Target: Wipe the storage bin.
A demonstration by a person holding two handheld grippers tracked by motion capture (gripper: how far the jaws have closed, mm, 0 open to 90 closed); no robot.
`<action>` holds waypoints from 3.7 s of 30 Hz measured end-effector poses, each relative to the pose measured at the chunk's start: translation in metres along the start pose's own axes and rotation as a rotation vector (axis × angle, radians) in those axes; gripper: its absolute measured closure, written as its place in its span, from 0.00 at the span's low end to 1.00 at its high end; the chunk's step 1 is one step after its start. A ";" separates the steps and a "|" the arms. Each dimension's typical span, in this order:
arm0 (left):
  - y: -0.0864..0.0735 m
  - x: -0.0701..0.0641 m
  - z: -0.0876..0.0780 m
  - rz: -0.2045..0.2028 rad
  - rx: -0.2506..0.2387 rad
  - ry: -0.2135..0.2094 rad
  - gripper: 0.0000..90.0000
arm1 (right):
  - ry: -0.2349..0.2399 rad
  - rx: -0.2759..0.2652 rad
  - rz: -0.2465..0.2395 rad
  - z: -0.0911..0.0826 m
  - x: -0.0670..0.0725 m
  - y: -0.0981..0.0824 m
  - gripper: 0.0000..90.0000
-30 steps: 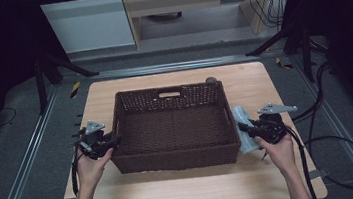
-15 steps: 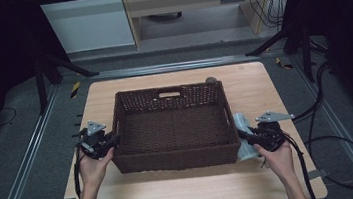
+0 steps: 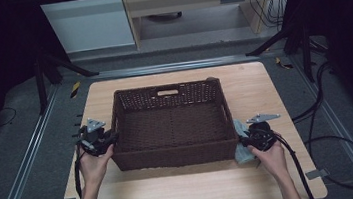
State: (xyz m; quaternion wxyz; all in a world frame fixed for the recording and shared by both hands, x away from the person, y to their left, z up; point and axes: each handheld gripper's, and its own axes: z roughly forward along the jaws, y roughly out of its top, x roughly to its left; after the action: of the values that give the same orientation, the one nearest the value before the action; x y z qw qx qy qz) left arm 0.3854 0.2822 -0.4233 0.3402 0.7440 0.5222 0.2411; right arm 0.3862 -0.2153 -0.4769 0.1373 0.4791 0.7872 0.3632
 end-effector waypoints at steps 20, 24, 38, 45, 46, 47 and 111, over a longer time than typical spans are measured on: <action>0.001 0.001 0.001 -0.003 0.002 0.004 0.78 | 0.053 -0.172 -0.021 -0.051 0.012 0.006 0.79; 0.001 0.002 0.001 -0.008 0.002 0.016 0.78 | 0.044 -0.102 -0.024 -0.035 0.011 0.000 0.79; 0.002 0.011 0.003 -0.023 0.000 0.001 0.77 | 0.048 -0.068 -0.024 -0.026 0.016 -0.004 0.79; 0.001 0.012 0.003 -0.027 0.001 -0.005 0.77 | 0.080 -0.214 -0.024 -0.065 0.022 0.007 0.79; 0.001 0.012 0.003 -0.029 0.001 -0.007 0.77 | 0.077 -0.210 -0.032 -0.065 0.023 0.006 0.79; 0.001 0.012 0.003 -0.030 0.002 -0.008 0.76 | 0.076 -0.201 -0.037 -0.065 0.025 0.005 0.79; 0.000 0.013 0.003 -0.049 -0.002 -0.021 0.75 | 0.053 -0.179 0.017 -0.072 0.036 -0.016 0.79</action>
State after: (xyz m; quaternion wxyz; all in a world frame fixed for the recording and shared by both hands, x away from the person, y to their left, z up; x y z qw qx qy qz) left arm 0.3921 0.2941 -0.4248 0.3524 0.7328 0.5366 0.2256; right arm 0.3172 -0.2206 -0.4334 0.1553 0.4619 0.7509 0.4458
